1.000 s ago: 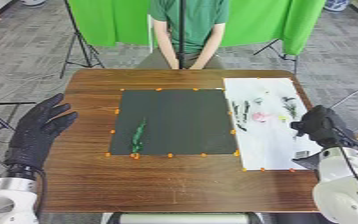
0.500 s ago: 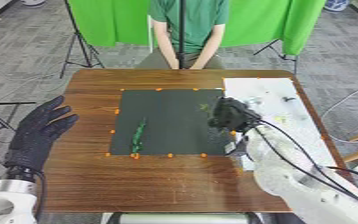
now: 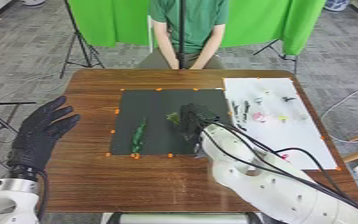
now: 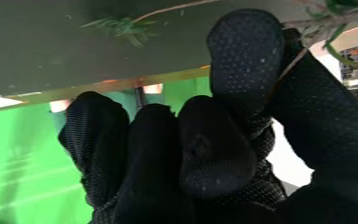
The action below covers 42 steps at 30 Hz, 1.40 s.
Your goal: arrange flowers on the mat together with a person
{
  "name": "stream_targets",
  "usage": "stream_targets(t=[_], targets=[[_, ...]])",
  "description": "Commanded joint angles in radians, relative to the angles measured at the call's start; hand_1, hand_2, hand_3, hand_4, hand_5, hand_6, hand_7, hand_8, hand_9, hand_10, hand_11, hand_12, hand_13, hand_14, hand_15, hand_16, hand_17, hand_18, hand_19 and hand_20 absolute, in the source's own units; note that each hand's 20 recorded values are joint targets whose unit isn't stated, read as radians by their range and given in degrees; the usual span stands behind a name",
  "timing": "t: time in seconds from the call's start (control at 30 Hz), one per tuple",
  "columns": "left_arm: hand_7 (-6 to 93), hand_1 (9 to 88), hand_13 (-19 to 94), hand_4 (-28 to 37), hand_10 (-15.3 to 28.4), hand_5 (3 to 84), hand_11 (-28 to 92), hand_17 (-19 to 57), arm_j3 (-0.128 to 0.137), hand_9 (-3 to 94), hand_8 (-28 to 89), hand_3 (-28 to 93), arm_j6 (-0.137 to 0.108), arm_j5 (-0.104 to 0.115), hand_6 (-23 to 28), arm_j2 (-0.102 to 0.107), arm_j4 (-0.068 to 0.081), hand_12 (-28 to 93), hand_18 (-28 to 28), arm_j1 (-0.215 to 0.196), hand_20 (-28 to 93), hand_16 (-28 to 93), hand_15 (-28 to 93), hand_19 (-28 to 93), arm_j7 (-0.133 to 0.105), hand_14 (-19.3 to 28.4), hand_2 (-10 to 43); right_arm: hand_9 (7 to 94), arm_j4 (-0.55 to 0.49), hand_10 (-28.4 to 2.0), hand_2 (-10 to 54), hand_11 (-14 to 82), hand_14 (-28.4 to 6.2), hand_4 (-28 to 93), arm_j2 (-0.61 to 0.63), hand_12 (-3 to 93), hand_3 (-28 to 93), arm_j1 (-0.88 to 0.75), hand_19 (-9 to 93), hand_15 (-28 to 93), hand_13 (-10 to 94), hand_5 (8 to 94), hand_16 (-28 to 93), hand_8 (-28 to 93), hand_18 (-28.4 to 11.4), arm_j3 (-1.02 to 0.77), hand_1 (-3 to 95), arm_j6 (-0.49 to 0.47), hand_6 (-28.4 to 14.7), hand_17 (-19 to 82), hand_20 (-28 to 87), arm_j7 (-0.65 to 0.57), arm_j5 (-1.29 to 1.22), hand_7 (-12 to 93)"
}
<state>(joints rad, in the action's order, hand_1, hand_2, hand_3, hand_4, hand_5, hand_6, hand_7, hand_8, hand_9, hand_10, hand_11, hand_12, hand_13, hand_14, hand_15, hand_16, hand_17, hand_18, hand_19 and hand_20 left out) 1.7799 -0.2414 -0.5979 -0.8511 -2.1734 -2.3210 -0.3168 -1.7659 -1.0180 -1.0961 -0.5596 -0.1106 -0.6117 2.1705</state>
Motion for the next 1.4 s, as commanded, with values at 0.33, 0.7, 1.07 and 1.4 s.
stream_targets(t=[0.33,0.7,1.07,1.4], targets=[[23.0,28.6,31,-25.0,14.0,36.9,30,-3.0,-0.023,33.2,-10,70,0.031,-0.013,2.4,-0.008,0.02,16,22.6,0.014,9,0,40,50,0.03,17.9,0.8,93.7,0.068,-6.7,-4.1,69.1,-6.9,-12,-0.129,40.3,86,-0.033,93,85,91,91.9,32,-7,-23.0,0.016,32.5,-0.09,4.1,60,70,-0.033,-0.018,53],[23.3,28.7,31,-24.9,14.0,37.0,30,-3.0,-0.027,33.3,-10,70,0.036,-0.016,2.4,-0.007,0.023,16,22.6,0.021,9,0,40,51,0.041,17.8,0.8,93.7,0.072,-6.6,1.2,69.6,-6.9,-19,-0.164,39.0,84,-0.052,93,85,92,93.4,32,-8,-23.3,0.0,27.7,-0.079,4.4,61,70,-0.041,-0.023,53],[23.4,28.7,31,-24.8,14.0,37.0,30,-3.1,-0.026,33.3,-10,70,0.035,-0.017,2.4,-0.007,0.025,16,22.8,0.025,9,0,40,51,0.038,17.7,0.6,93.7,0.072,-6.7,2.4,70.0,-6.8,-20,-0.16,38.4,82,-0.052,93,85,92,93.7,32,-7,-23.3,-0.044,26.0,-0.069,4.4,62,70,-0.059,0.01,52],[23.6,28.7,31,-24.9,14.0,37.0,30,-3.1,-0.023,33.3,-10,70,0.038,-0.018,2.4,-0.01,0.023,16,22.8,0.022,9,0,40,51,0.039,17.8,0.6,93.7,-0.041,-6.8,6.7,68.8,-6.8,-23,-0.187,38.3,74,-0.132,93,84,92,93.7,32,-7,-23.1,-0.19,20.4,-0.188,4.0,62,70,-0.035,-0.049,51]])
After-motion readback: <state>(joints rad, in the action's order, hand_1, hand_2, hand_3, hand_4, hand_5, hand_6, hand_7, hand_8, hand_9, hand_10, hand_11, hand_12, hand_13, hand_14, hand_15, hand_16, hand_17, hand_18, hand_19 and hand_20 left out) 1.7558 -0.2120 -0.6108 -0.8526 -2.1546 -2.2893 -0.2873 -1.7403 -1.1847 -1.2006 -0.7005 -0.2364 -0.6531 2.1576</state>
